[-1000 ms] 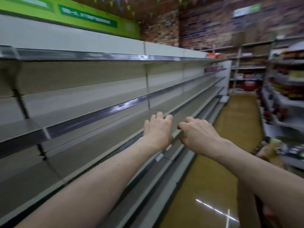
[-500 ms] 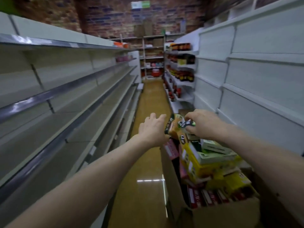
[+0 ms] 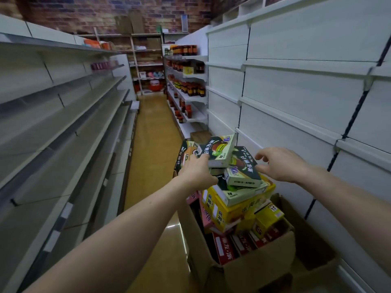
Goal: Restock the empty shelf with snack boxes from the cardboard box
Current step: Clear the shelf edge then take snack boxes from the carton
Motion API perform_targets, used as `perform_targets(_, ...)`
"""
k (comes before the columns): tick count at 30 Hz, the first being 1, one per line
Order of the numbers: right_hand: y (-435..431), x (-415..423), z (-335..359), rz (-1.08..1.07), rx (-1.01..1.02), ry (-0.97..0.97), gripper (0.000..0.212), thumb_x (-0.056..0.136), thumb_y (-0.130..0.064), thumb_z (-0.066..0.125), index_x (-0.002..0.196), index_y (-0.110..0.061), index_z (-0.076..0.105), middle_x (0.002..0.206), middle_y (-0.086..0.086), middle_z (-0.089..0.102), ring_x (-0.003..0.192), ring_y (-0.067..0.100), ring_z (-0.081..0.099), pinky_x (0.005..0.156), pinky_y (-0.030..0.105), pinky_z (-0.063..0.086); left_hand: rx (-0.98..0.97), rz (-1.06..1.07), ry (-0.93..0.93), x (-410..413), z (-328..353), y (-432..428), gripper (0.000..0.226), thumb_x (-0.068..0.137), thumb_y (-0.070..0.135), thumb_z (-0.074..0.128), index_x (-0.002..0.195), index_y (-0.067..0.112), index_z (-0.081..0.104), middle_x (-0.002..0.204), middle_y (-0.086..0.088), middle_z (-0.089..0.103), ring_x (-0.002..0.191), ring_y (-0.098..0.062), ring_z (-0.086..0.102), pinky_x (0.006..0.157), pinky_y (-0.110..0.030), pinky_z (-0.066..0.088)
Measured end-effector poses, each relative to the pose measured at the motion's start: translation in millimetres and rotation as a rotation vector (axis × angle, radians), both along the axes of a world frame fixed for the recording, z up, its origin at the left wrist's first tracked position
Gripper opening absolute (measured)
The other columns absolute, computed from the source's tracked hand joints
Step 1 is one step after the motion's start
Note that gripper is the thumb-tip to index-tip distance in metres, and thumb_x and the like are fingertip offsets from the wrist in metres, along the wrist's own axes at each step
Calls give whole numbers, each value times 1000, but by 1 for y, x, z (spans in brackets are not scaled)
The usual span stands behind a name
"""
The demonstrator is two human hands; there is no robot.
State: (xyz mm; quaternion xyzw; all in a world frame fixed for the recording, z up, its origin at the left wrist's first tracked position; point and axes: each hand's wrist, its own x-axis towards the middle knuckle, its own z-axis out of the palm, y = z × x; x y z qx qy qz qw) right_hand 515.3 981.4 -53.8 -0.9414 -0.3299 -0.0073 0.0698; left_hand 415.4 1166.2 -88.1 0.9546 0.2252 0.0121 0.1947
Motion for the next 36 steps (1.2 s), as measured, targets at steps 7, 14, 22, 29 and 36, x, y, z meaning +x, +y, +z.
perform_targets(7, 13, 32, -1, 13, 33, 57, 38, 94, -39, 56, 128, -22, 57, 123, 4, 62, 109, 24, 58, 88, 37, 50, -65, 54, -26, 43, 4, 11, 71, 83, 40, 69, 141, 17, 37, 137, -13, 39, 123, -29, 43, 97, -36, 46)
perform_targets(14, 58, 65, -9, 52, 143, 194, 35, 92, -33, 55, 125, -19, 59, 119, 4, 63, 103, 24, 60, 86, 37, 51, -212, 231, -40, 93, -3, 33, 65, 84, 48, 63, 136, 15, 43, 131, -9, 53, 118, -28, 53, 98, -45, 48)
perform_targets(22, 101, 92, -40, -49, 381, 569, 22, 92, -32, 58, 78, -15, 56, 72, 3, 59, 65, 21, 57, 64, 39, 53, -546, 386, -90, 122, -29, 55, 36, 92, 43, 57, 102, 8, 54, 105, -11, 64, 95, -25, 63, 79, -34, 51)
perform_targets(29, 110, 100, -51, -100, 469, 691, 33, 85, -31, 68, 111, -13, 58, 102, 6, 62, 85, 20, 59, 52, 26, 46, -705, 453, -92, 122, -26, 62, 40, 89, 37, 66, 111, 4, 57, 100, -11, 62, 82, -23, 63, 65, -31, 55)
perform_targets(36, 97, 105, -41, -57, 588, 861, 8, 89, -18, 65, 87, -18, 57, 83, 1, 62, 74, 14, 60, 64, 30, 55, -1139, 534, -123, 119, -19, 61, 45, 80, 33, 78, 110, 7, 56, 102, -14, 61, 81, -24, 61, 63, -32, 54)
